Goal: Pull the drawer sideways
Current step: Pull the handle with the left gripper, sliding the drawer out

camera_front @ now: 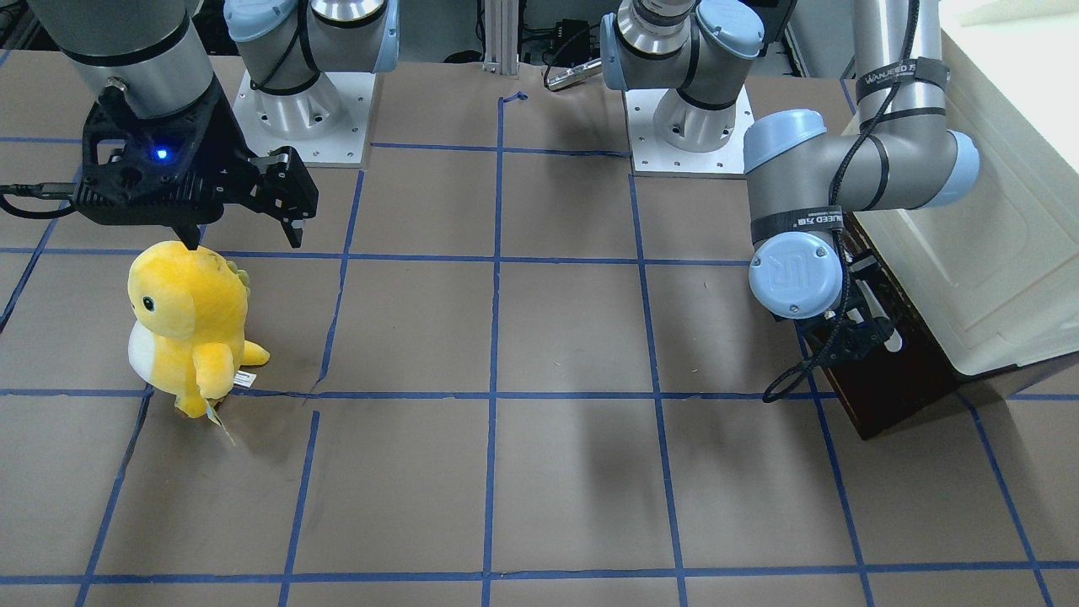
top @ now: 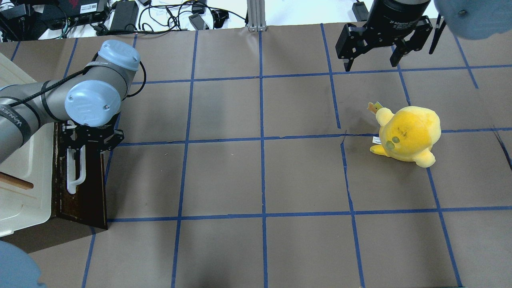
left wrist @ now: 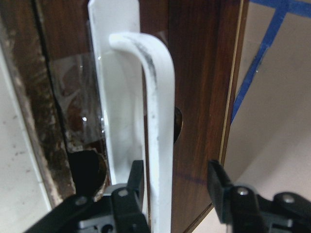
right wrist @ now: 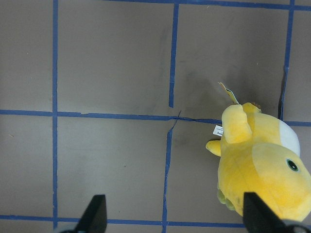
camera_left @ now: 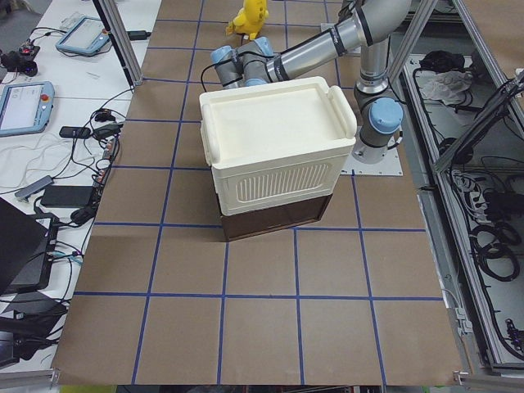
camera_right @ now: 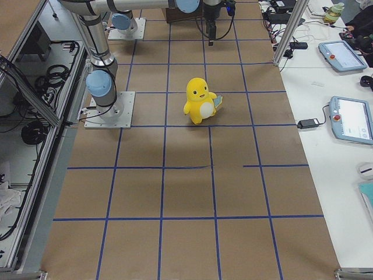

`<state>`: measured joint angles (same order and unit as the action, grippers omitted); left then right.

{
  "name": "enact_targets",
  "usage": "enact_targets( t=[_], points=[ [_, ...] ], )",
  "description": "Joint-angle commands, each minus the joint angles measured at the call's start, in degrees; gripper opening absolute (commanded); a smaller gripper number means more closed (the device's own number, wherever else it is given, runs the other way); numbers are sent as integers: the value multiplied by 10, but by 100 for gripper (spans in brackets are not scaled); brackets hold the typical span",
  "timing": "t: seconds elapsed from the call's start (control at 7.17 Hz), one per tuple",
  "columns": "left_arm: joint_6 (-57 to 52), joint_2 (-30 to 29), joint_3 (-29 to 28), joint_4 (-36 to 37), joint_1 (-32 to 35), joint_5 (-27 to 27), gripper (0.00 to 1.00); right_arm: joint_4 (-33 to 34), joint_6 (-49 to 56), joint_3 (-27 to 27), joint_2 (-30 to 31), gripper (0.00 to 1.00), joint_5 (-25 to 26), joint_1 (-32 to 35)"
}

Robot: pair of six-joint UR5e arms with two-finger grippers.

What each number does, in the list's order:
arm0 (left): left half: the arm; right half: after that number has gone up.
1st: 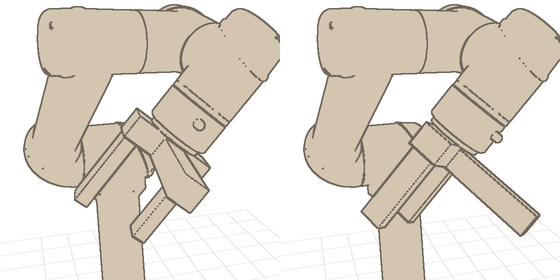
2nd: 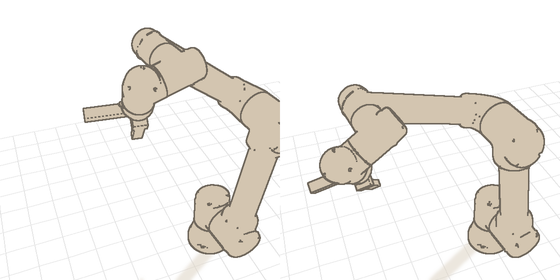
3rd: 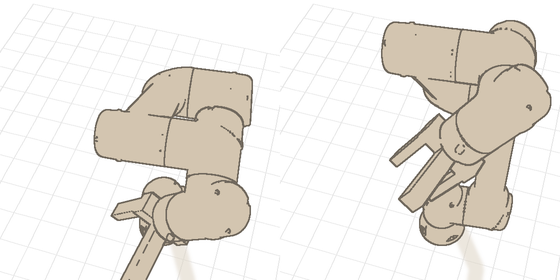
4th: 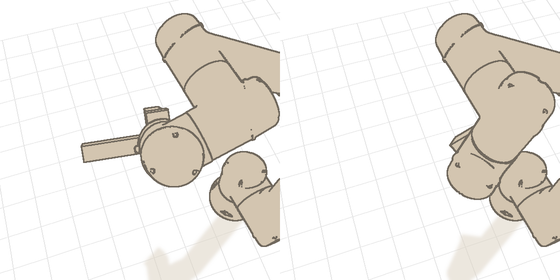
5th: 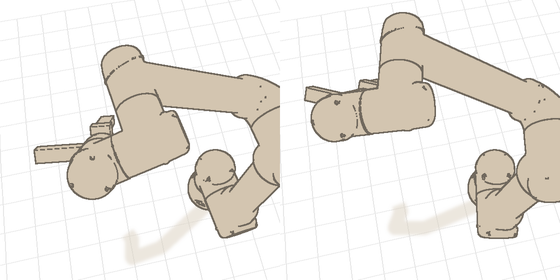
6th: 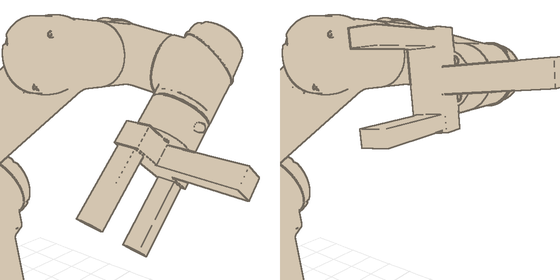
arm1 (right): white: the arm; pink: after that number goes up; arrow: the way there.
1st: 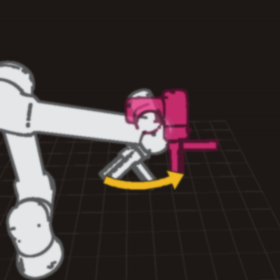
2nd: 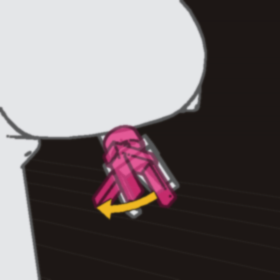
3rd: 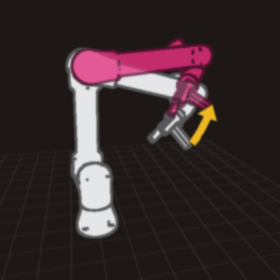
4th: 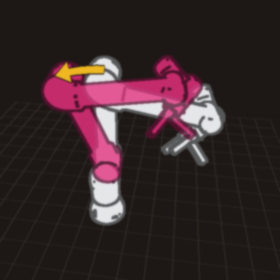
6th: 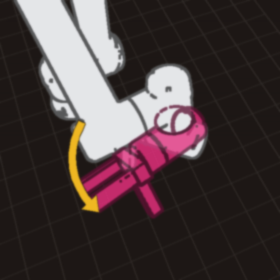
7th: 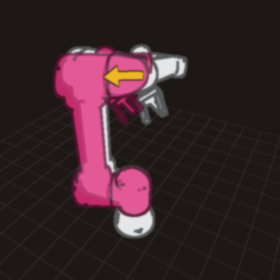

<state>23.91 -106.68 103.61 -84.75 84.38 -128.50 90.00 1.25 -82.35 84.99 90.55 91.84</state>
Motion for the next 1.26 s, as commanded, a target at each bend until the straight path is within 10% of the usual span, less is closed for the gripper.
enact_targets(
  t=[0.0, 0.56, 1.12],
  points=[
    [0, 2, 0, -5, -1, -16, 49, 0, 0, 0, 0, 100, 0, 0],
    [2, 1, -1, -7, -1, -18, 42, 0, 0, 0, 0, 100, 0, 0],
    [2, 1, -3, -8, 0, -18, 13, 0, 1, 0, 0, 100, 1, 0]
  ],
)
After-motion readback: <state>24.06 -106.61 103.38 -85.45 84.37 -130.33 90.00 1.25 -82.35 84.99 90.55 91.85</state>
